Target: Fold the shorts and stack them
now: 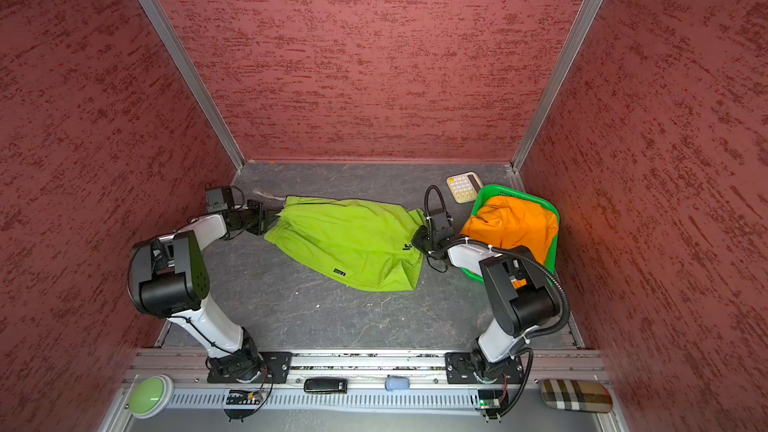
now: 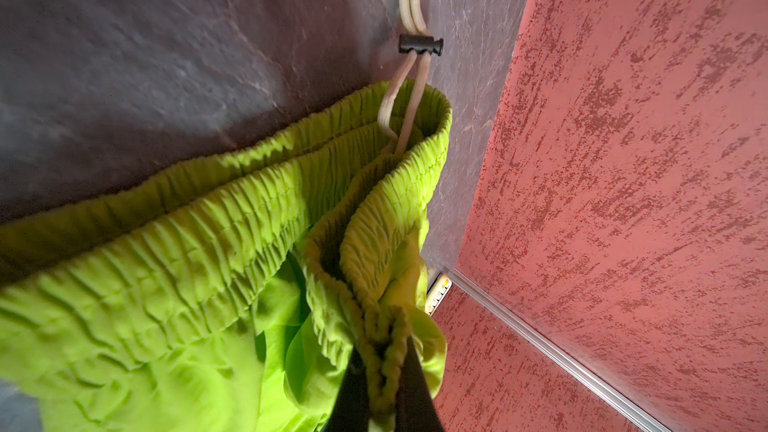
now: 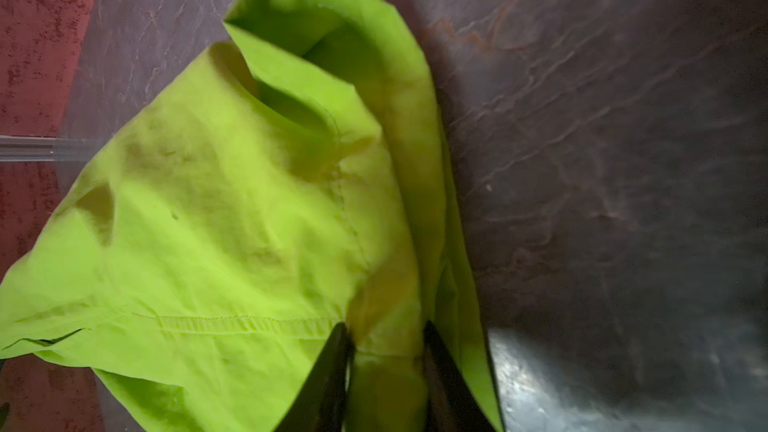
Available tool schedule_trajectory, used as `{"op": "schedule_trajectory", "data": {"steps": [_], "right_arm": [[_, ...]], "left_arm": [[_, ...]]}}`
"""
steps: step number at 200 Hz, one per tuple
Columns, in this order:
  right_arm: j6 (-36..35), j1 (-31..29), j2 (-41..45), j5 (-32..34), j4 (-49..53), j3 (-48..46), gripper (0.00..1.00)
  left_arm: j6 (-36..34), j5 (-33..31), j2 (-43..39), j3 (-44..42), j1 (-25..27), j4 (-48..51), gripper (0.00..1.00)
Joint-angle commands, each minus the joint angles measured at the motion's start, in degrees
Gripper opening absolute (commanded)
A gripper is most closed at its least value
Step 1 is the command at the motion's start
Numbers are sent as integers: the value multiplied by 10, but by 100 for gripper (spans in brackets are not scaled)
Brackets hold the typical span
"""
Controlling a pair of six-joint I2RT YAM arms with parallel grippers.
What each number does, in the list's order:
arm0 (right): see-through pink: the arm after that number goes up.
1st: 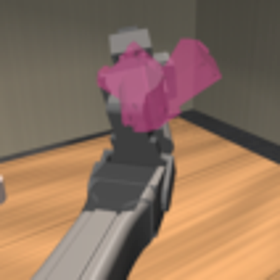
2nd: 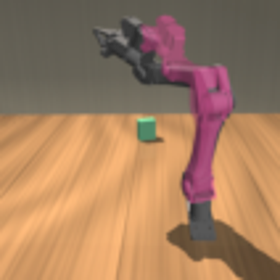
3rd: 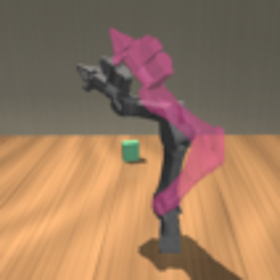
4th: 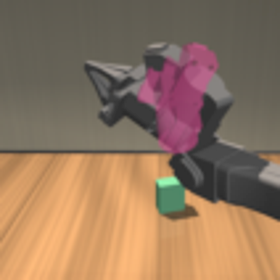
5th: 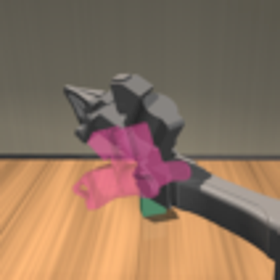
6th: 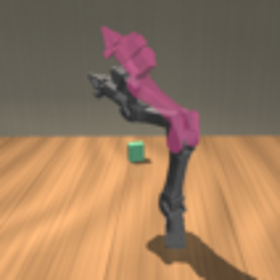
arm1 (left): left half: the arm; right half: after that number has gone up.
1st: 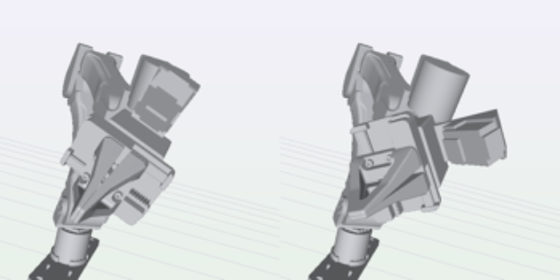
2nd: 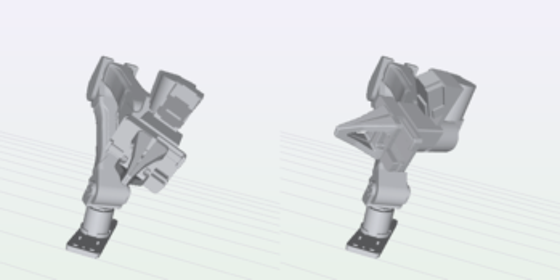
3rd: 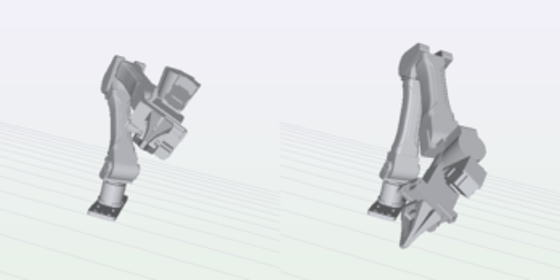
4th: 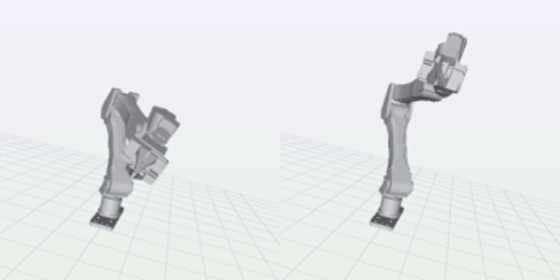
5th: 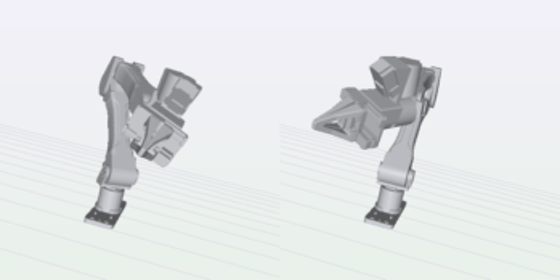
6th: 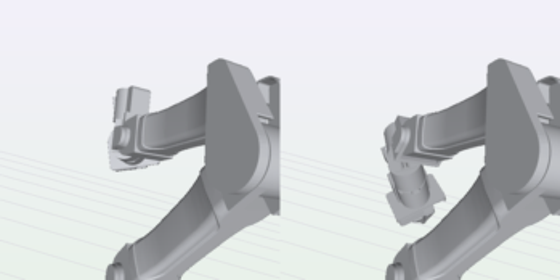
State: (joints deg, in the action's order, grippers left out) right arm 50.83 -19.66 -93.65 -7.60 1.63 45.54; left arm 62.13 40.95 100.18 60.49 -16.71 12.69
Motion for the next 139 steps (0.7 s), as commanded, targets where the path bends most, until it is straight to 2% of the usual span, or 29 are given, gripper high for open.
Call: {"op": "schedule_trajectory", "data": {"steps": [1,56,78,116,139], "right_arm": [[-15,2,12,13,-1,32,21],[-60,12,5,27,42,98,0],[-99,44,-19,29,76,180,0],[-167,87,-63,33,149,385,0],[-217,87,-51,22,165,431,0]], "left_arm": [[1,4,-3,18,4,-9,0],[9,3,18,42,6,-17,0],[24,11,54,100,5,-21,0],[83,37,113,232,2,-26,0],[86,36,112,273,-7,-19,0]]}}
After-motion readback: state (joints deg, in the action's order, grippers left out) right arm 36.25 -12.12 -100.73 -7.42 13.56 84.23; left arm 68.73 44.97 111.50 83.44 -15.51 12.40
